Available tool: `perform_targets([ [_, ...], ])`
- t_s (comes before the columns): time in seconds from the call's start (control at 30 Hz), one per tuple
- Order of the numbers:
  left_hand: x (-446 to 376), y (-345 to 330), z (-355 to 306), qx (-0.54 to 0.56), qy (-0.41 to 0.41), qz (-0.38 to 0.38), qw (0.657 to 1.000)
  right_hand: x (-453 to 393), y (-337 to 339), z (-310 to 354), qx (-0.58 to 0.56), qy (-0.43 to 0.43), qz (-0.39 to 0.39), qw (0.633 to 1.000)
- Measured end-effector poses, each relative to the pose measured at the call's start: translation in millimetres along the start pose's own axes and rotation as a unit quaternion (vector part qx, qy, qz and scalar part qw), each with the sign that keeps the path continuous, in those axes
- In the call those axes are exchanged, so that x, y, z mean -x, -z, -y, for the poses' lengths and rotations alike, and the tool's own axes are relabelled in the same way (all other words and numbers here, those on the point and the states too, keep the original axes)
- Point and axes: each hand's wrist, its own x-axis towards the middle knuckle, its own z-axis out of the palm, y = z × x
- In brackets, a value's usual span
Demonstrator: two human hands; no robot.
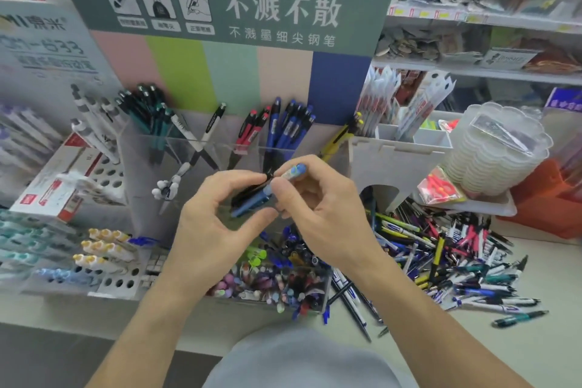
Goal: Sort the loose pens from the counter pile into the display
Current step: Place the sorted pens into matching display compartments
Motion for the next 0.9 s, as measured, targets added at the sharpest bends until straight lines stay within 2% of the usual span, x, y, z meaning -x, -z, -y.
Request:
perform_targets([
  [0.1,22.4,11.4,41.6,-0.146,0.018,-0.045,0.988,15.9,-8.3,-10.7,-0.011,-0.021,-0.003,1.0],
  [0.23,38.0,11.8,79.8,-0.226,-0.01,-0.041,0.973,30.5,-25.2,-26.7,0.075,0.005,-0.01,0.997],
  [0.3,45.4,12.1,84.6,-0.236,-0.01,-0.084,0.968,30.5,-37.0,-39.0,0.127,0.011,0.036,0.991],
  [0.37,58.6,13.7,87.4,-0.222,0.027,-0.139,0.965,29.2,-48.3,-51.5,0.194,0.037,0.066,0.978],
  [0.43,69.6,13.5,94.0,-0.197,0.073,-0.113,0.971,25.9,-57.9,-60.5,0.239,0.074,0.064,0.966],
  [0.5,76.7,10.9,102.7,-0.201,0.074,-0.039,0.976,22.7,-66.3,-62.6,0.224,0.082,0.064,0.969],
  [0.57,79.1,7.9,109.6,-0.206,0.064,-0.013,0.976,17.9,-75.7,-60.7,0.207,0.057,0.09,0.972],
  [0.73,71.2,7.6,111.3,-0.172,0.057,-0.026,0.983,6.5,-95.5,-63.9,0.266,0.028,0.201,0.942],
  [0.83,66.1,6.8,117.0,-0.205,0.024,-0.031,0.978,12.3,-94.2,-65.6,0.246,0.021,0.202,0.948],
  [0.9,64.2,4.0,120.2,-0.226,0.018,-0.073,0.971,14.5,-91.4,-67.2,0.28,0.058,0.194,0.938],
])
